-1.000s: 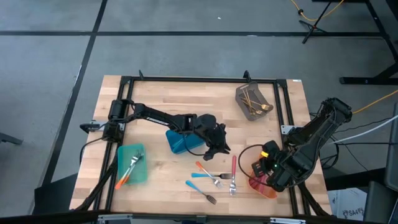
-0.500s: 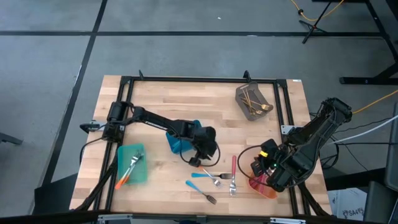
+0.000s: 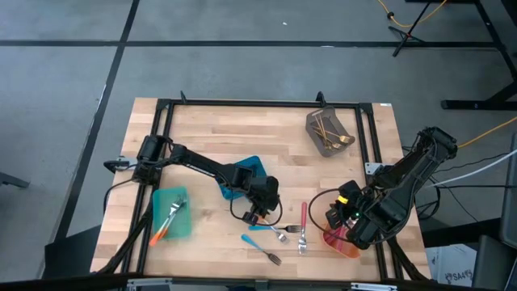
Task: Sort silverware by color (type)
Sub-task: Put the orange fork into the light blue bin
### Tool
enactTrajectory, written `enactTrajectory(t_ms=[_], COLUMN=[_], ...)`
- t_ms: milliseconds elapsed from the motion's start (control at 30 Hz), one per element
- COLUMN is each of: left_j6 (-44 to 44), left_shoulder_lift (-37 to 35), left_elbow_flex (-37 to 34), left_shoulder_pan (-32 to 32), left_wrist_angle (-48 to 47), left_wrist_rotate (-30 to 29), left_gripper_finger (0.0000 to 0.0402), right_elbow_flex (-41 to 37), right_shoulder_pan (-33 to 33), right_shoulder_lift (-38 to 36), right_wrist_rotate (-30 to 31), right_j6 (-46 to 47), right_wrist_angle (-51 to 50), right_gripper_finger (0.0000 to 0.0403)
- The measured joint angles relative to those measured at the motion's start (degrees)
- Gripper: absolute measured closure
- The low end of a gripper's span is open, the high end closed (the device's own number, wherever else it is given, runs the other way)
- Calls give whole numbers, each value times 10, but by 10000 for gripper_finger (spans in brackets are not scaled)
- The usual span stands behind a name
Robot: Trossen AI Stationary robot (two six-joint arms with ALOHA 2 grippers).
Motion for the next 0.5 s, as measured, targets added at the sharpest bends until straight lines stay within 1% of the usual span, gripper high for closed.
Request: enactTrajectory(t_ms=[100,233,433,500], left_j6=[-4,-15,-14,2], left_shoulder_lift=[0,0,0,0], left_elbow_flex=[0,0,0,0], left_shoulder_pan=[-6,-14,-28,-33], left_wrist_angle=[13,19,17,14], left_wrist_rotate=[-27,-52,-43,-43], left_gripper_finger=[280,278,278,278], right_elbow_flex=[0,0,0,0], right_shoulder_pan=[0,0,0,0], right_shoulder_lift=[0,0,0,0], right_wrist_rotate=[0,2,30,37], right_j6=[0,0,-1,-1], right_wrist_angle=[0,0,0,0], right_gripper_finger=[299,299,299,299])
